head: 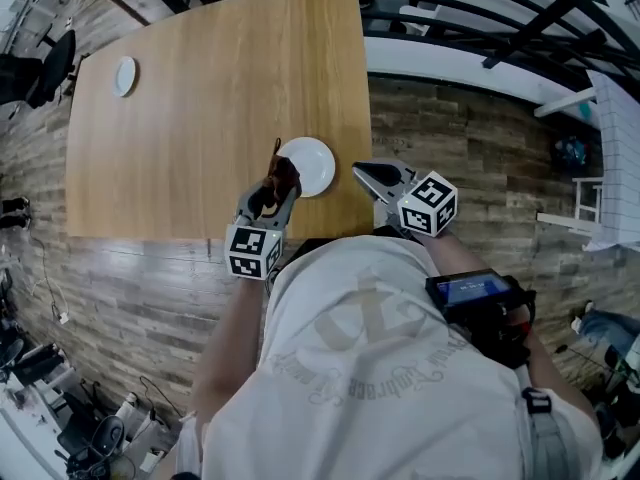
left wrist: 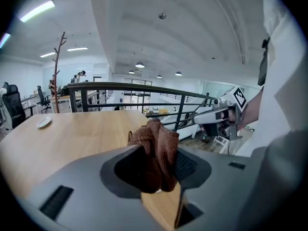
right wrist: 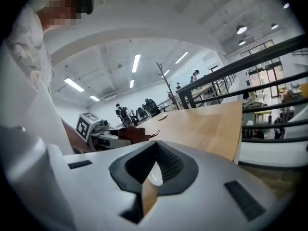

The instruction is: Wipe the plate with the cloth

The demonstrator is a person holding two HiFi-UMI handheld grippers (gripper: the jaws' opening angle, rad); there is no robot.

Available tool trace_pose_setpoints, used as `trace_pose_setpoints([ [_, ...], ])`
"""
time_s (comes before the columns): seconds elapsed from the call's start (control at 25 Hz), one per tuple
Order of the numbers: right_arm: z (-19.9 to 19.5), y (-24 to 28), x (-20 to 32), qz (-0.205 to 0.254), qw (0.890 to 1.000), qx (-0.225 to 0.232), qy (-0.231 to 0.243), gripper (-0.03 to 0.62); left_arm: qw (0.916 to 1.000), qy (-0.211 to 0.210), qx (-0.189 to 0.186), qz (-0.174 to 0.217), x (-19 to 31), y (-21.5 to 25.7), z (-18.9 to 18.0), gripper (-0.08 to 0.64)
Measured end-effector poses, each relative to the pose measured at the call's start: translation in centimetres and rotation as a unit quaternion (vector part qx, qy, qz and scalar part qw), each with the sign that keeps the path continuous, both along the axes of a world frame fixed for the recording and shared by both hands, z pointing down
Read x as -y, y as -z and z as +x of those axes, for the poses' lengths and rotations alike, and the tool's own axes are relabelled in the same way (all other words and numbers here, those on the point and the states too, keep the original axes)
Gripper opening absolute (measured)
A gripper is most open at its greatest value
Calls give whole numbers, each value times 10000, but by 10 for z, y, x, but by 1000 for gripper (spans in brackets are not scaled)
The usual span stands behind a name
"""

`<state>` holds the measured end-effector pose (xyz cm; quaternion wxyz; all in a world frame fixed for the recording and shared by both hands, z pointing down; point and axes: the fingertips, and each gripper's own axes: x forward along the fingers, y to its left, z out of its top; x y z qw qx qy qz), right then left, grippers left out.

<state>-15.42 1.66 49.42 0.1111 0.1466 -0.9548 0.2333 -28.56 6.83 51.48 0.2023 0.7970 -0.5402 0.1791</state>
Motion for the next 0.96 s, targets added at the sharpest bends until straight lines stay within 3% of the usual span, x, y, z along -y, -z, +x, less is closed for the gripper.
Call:
trace_pose_setpoints([
  [0.32,-17,-3,-15,58,9996,-174,218,12,9985,249,-478,125,-22,-3,-16,169],
  [0.6,-17,-2,-15,70,9996,-253,135,12,9983,217,-530,130,-20,-1,-21,169],
  [0.96,-46,-12,-27,86,9995,-305,-35,12,9984,-9,-543,170,-25,-10,-46,169],
])
